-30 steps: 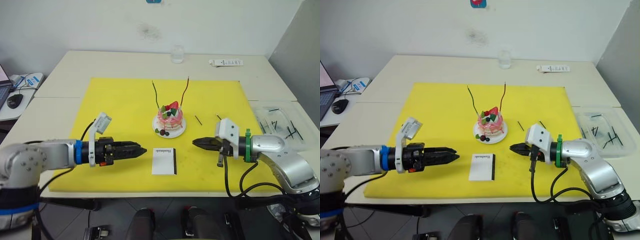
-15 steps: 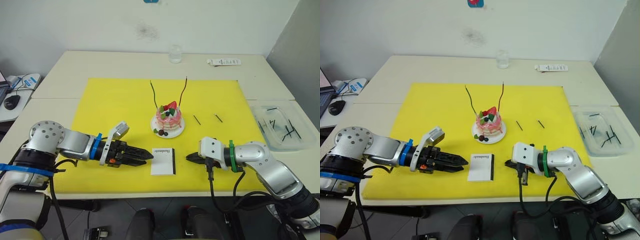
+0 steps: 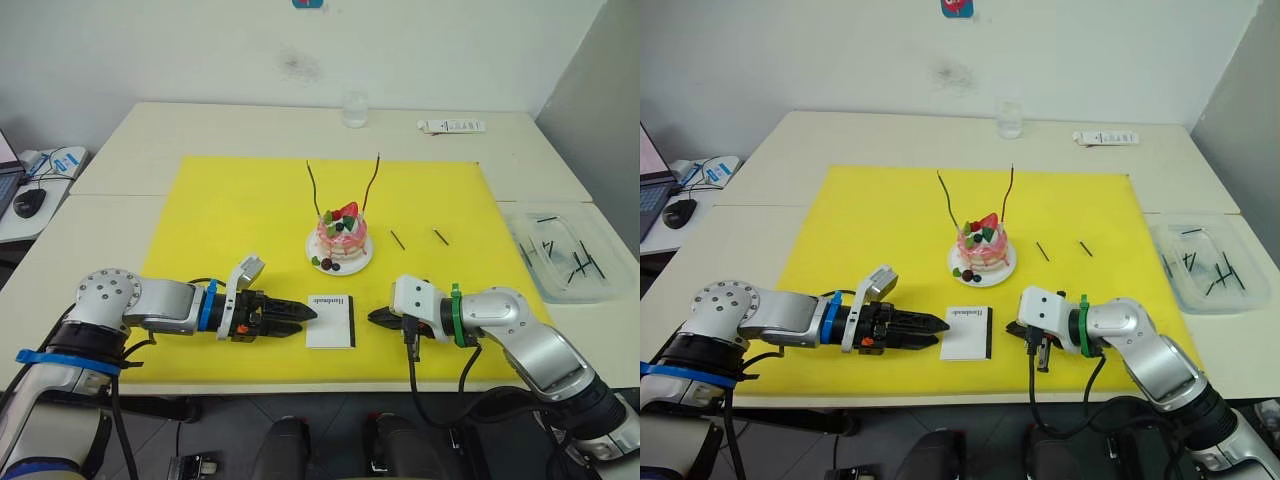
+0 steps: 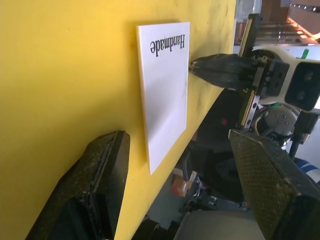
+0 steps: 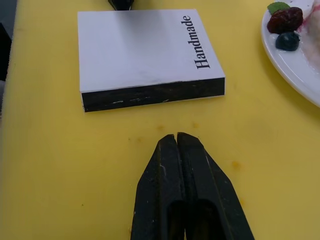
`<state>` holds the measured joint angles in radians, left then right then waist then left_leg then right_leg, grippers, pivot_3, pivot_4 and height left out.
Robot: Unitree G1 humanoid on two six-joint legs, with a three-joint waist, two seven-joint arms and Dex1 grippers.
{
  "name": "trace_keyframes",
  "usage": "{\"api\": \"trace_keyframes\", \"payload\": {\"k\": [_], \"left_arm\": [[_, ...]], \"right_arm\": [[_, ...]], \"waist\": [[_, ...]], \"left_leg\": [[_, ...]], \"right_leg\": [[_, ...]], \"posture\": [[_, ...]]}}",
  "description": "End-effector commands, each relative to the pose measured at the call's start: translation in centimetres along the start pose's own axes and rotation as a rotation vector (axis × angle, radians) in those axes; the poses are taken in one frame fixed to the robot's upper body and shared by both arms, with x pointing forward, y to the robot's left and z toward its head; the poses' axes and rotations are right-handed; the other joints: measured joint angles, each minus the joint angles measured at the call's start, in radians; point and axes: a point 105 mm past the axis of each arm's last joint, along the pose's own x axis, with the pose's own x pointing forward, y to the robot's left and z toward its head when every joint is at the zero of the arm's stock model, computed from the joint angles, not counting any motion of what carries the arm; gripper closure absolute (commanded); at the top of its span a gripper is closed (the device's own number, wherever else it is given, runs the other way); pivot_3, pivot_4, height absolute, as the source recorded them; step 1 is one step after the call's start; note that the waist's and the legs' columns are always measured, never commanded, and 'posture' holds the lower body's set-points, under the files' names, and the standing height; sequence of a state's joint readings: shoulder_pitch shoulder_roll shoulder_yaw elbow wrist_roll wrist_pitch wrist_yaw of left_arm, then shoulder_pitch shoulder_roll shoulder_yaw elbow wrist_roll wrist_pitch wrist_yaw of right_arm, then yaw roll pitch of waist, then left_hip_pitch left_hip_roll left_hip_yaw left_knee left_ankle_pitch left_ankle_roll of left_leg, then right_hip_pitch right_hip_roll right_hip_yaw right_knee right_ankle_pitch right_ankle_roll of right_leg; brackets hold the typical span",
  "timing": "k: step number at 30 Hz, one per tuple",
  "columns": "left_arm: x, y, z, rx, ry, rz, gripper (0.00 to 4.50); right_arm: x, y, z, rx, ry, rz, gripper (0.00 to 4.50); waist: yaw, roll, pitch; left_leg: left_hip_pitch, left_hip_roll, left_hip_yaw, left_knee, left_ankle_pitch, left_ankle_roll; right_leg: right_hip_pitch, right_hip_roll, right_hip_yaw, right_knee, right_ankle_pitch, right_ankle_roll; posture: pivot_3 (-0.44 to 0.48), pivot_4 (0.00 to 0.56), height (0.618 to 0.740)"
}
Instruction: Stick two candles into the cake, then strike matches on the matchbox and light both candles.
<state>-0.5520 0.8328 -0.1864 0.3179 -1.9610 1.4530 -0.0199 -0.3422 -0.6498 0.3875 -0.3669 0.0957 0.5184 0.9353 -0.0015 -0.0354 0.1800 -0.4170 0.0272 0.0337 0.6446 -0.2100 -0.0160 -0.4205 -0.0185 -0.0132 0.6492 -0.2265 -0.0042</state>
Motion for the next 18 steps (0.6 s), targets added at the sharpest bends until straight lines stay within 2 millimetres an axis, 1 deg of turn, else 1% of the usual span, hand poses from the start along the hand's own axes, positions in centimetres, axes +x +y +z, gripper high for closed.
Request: {"api": "trace_keyframes", "payload": {"k": [1, 7, 11, 18], "left_arm": [[0.4, -0.8, 0.3, 0.019, -0.02, -0.043, 0.95], [1.3, -0.9, -0.1, 0.002, -0.008, -0.082, 0.95], [1.9, -0.4, -0.3, -0.02, -0.001, -0.069, 0.95], [2.3, -0.2, -0.2, -0.027, -0.009, -0.057, 0.95]], "right_arm": [[0.1, -0.1, 0.5, -0.018, -0.008, -0.004, 4.46], [0.2, 0.2, 0.5, -0.012, -0.007, 0.008, 4.46], [0.4, 0.3, 0.3, -0.009, -0.002, 0.013, 4.46], [1.1, 0.1, -0.1, -0.011, 0.021, 0.011, 4.46]], "waist": [[0.002, 0.0, 0.0], [0.001, 0.0, 0.0], [0.002, 0.0, 0.0], [0.002, -0.001, -0.001]], "left_leg": [[0.0, 0.0, 0.0, 0.0, 0.0, 0.0], [0.0, -0.001, 0.0, 0.001, 0.0, 0.0], [0.0, -0.001, 0.0, 0.0, 0.0, 0.0], [0.001, -0.001, 0.0, 0.001, 0.0, 0.0]], "right_leg": [[0.0, 0.0, 0.0, 0.0, 0.0, 0.0], [0.001, -0.001, 0.0, 0.0, 0.0, 0.0], [0.001, 0.0, 0.0, 0.0, 0.001, 0.002], [0.001, -0.001, 0.0, 0.0, 0.001, 0.001]], "posture": [[0.0, 0.15, 0.74], [0.0, 0.15, 0.74], [0.0, 0.15, 0.74], [0.0, 0.15, 0.74]]}}
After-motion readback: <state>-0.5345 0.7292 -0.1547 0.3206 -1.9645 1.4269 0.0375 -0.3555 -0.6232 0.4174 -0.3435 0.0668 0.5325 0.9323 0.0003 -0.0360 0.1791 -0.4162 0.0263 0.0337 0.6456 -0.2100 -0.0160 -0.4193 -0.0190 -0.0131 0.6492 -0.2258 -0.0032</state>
